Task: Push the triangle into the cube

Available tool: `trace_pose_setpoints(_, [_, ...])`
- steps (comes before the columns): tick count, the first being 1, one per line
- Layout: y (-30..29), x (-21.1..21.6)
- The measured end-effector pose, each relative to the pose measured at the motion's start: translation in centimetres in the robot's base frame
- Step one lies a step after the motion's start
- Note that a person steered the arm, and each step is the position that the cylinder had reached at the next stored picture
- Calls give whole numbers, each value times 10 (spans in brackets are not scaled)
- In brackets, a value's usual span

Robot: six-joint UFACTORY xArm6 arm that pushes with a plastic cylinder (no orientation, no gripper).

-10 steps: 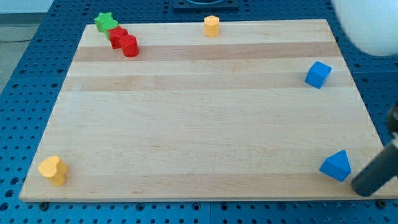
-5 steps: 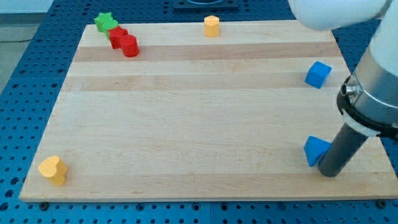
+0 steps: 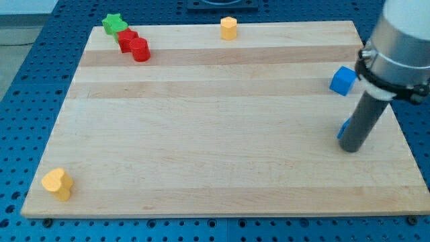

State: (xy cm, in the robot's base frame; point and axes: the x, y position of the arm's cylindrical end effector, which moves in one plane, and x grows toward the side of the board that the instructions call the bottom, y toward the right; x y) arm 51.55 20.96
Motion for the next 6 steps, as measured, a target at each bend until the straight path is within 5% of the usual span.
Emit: trace_pose_setpoints(6, [15, -69])
